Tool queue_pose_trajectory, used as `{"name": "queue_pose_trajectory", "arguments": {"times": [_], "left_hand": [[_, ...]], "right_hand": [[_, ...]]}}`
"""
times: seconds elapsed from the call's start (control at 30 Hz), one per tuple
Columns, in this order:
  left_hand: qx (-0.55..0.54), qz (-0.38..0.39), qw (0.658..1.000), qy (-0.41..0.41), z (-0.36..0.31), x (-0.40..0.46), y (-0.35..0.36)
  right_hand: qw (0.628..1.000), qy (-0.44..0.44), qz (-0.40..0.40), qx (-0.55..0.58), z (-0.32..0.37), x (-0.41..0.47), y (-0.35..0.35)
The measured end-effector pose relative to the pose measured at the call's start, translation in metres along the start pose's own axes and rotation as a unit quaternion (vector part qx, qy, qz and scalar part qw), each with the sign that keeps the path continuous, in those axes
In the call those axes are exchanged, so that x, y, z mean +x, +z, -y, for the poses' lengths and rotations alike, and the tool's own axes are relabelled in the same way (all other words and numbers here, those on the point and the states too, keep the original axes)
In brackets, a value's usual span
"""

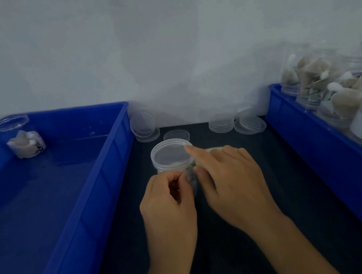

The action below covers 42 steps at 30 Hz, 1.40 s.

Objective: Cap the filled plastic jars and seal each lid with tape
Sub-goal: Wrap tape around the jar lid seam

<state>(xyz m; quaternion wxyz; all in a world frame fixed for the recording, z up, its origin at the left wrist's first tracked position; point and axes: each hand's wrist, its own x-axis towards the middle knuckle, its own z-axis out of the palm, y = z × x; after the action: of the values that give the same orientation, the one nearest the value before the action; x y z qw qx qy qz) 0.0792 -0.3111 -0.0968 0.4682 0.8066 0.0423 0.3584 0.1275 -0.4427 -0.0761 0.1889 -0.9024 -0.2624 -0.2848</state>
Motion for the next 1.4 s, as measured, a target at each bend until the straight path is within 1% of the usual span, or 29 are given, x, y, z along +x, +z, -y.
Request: {"name": "queue_pose_trajectory", "arguments": {"times": [0.13,0.3,0.4,0.6,0.73,0.8,0.9,0.93,1.0,1.2,1.27,1.4], "left_hand": [[0.005,-0.014,1.0,-0.009,0.004,0.0,0.004],[0.011,-0.031,0.999,0.0,0.007,0.004,0.006],[0.019,-0.034,0.999,0.017,0.011,0.005,0.006],[0.0,-0.046,0.999,0.016,0.013,0.005,0.008],[-0.006,-0.061,0.998,-0.013,0.022,0.008,0.007],[-0.032,-0.036,0.998,-0.026,0.031,0.01,0.007],[-0.132,0.074,0.986,-0.065,0.04,0.019,0.005],[-0.158,0.105,0.98,-0.064,0.043,0.023,0.005],[-0.17,0.128,0.976,-0.049,0.05,0.029,0.007],[-0.143,0.107,0.983,-0.029,0.062,0.038,0.006],[-0.136,0.1,0.985,-0.026,0.062,0.039,0.006],[-0.113,0.043,0.993,-0.009,0.06,0.037,0.01]], "right_hand": [[0.998,-0.005,-0.022,-0.052,0.007,0.002,0.004],[0.993,-0.002,-0.053,-0.11,0.011,0.003,0.012],[0.991,-0.005,-0.064,-0.115,0.012,0.003,0.015],[0.987,-0.002,-0.094,-0.132,0.018,0.004,0.019],[0.988,0.009,-0.096,-0.118,0.021,0.005,0.018],[0.989,0.009,-0.087,-0.117,0.021,0.005,0.018],[0.99,0.017,-0.082,-0.116,0.022,0.004,0.017],[0.99,0.018,-0.079,-0.117,0.022,0.004,0.017],[0.99,0.017,-0.072,-0.121,0.023,0.004,0.017],[0.991,0.017,-0.073,-0.114,0.022,0.004,0.017],[0.991,0.023,-0.063,-0.113,0.023,0.004,0.015],[0.997,0.06,-0.011,-0.037,0.025,0.003,0.011]]}}
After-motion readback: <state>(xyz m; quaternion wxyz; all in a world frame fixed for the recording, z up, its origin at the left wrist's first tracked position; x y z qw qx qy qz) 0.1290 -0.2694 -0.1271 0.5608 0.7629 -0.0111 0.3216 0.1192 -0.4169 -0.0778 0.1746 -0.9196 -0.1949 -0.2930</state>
